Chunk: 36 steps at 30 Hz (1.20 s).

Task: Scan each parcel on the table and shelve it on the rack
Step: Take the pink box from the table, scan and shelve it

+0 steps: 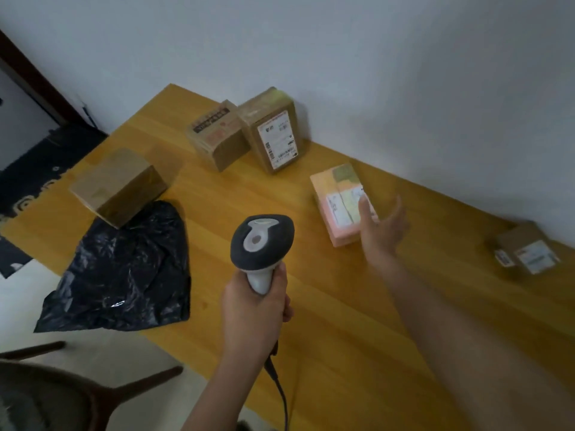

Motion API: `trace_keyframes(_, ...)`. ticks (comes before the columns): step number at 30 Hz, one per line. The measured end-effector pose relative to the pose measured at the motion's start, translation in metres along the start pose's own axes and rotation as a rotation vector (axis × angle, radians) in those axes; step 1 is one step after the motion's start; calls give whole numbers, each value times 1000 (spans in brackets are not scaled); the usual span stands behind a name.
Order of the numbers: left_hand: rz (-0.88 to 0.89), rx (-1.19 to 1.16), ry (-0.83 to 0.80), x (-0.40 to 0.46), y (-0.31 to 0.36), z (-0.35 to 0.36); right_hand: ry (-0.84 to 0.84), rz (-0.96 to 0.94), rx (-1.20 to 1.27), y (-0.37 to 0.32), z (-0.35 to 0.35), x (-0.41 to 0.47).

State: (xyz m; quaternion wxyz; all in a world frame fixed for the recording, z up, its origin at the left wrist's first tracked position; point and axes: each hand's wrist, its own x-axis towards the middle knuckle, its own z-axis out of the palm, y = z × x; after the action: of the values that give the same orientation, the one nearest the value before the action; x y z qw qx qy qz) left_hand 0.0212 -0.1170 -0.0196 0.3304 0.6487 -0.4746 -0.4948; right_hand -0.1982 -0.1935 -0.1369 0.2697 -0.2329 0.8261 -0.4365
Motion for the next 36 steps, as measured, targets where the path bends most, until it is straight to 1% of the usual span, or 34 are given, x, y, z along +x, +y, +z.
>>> trace_keyframes(1,-3,12,-12,1,-1,2,-53,103,36,5,-3,7)
trace_keyframes(3,-17,33,-36,2,-1,6,-166,217,151,14,-7,20)
trace_keyframes(5,-34,37,-47,1,-3,10,-286,283,199,19,-7,29)
trace_keyframes(7,-42,40,-50,0,-4,15,-372,301,160,18,-7,33)
trace_keyframes(9,-44,49,-55,-2,-5,20,-470,289,109,14,-10,33)
trace_keyframes(12,-57,43,-60,-8,-4,27,-610,186,19,8,-13,21)
trace_keyframes(15,-67,43,-57,-17,-5,30,-693,110,-47,10,-9,-2)
trace_keyframes(17,-73,48,-41,-24,-9,28,-748,117,-72,16,-4,-16)
trace_keyframes(19,-83,51,-21,-29,-12,25,-843,129,-112,16,2,-30)
trace_keyframes(22,-87,57,13,-37,-19,19,-975,94,-265,17,12,-49)
trace_keyframes(25,-126,23,75,-40,-31,11,-1019,29,-393,20,15,-62)
trace_keyframes(27,-168,23,131,-39,-46,8,-1036,27,-396,25,13,-65)
trace_keyframes(29,-191,73,162,-36,-63,4,-1023,112,-327,29,9,-68)
trace_keyframes(31,-201,97,159,-33,-77,3,-985,226,-276,33,6,-73)
trace_keyframes(33,-189,113,130,-30,-86,2,-972,278,-252,38,5,-75)
trace_keyframes(36,-155,148,96,-28,-94,2,-992,310,-215,40,1,-76)
